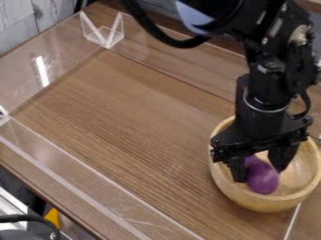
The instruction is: Put the purple eggplant in the brown bowl
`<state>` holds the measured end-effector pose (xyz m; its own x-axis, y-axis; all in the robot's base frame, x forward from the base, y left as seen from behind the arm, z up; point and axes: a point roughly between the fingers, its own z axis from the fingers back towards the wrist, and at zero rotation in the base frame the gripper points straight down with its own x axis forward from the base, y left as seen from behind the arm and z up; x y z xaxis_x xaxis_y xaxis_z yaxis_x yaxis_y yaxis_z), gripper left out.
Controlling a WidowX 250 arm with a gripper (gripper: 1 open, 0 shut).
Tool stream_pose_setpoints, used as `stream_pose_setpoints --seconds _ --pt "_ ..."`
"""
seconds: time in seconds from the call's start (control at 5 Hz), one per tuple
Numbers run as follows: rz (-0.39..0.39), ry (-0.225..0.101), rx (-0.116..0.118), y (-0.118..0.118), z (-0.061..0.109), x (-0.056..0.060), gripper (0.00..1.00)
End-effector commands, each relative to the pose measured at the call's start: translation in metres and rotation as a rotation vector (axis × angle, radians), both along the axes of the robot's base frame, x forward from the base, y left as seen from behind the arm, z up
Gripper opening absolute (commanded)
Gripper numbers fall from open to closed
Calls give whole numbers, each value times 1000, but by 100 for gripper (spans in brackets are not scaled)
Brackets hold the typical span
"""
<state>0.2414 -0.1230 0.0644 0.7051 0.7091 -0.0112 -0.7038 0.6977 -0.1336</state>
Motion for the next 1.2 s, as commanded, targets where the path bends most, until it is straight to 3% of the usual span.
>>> stream_pose_setpoints --seconds 0.0,0.4,1.0 --pt "-16 -21 -1 -2 7 1 100" --pt "-17 -27 7 2 7 2 100" --pt "7 -27 -1 8 5 12 100"
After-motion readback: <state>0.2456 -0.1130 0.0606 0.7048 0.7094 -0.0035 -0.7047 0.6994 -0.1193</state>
